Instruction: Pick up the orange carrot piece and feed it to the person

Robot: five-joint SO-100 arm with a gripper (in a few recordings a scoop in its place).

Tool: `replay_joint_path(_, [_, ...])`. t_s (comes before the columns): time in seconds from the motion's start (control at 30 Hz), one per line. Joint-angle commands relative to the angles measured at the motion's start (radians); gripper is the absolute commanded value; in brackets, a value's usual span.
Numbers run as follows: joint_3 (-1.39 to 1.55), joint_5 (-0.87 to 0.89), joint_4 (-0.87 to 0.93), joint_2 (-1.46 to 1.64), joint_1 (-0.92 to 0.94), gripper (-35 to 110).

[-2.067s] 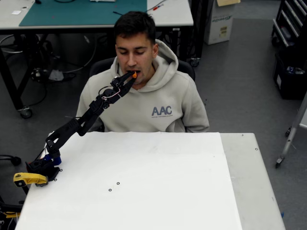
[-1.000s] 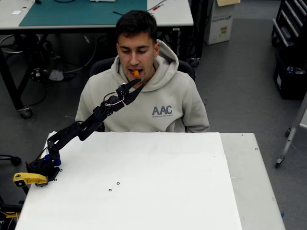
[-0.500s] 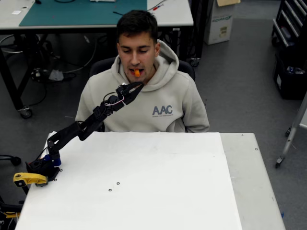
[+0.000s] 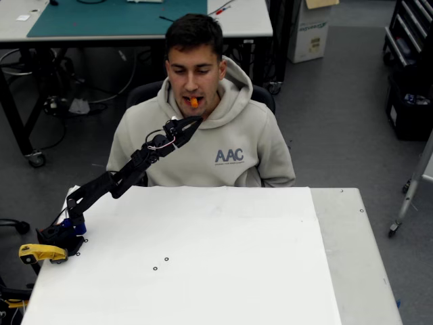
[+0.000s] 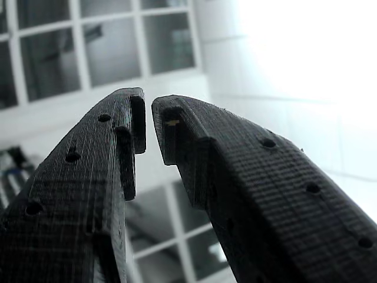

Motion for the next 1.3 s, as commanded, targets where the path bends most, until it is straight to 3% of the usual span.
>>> replay_joint_path(0.0, [-0.052, 0.141, -0.005, 0.067, 0.020, -3])
replay_joint_path(0.13, [-0.051, 0.249, 0.031, 0.069, 0.020, -3])
replay_joint_path(0.37, [-0.051, 0.368, 0.324, 0.156, 0.040, -3])
replay_joint_path(0.87, [-0.017, 0.969, 0.985, 0.502, 0.040, -2])
replay_joint_path(1.07, [0.215, 1.115, 1.183, 0.669, 0.040, -2])
replay_joint_path(1.27, [0.652, 1.243, 1.281, 0.882, 0.040, -2])
